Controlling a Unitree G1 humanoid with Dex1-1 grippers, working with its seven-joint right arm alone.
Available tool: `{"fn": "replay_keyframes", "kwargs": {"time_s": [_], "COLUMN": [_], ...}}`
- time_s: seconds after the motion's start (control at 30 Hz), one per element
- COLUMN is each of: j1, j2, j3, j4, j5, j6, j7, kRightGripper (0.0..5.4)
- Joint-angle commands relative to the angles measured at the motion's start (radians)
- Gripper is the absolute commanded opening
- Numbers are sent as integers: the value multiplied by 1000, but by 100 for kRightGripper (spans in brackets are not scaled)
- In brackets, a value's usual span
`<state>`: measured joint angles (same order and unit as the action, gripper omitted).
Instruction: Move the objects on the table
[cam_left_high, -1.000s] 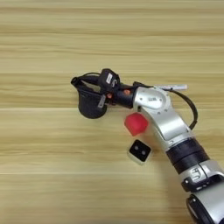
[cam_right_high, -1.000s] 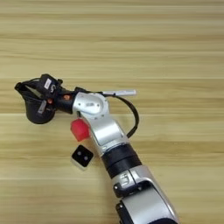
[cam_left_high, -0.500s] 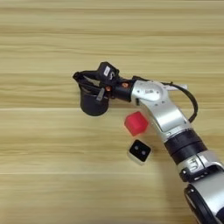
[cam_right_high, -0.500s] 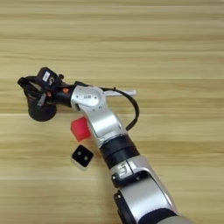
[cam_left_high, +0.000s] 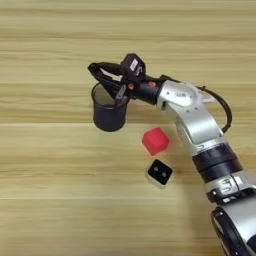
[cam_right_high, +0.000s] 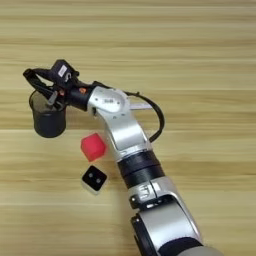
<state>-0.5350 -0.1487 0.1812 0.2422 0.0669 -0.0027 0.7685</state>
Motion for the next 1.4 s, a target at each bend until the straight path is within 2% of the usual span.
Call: {"fn": "replay_keyframes", "kwargs": {"time_s": [0.03, 0.33, 0.53, 0.87, 1.07, 1.4], "j1": [-87, -79, -71, -32, 0, 54], "j2": [-1, 0, -5, -17, -58, -164], "j3": [-43, -77, -76, -77, -85, -107], "j4": [-91, -208, -242, -355, -429, -522], "j5": [49, 131, 153, 248, 316, 395], "j6": [11, 39, 53, 69, 73, 61], "j7": [-27, -20, -17, 49, 128, 262], "kRightGripper": [103, 103, 103, 103, 103, 103]}}
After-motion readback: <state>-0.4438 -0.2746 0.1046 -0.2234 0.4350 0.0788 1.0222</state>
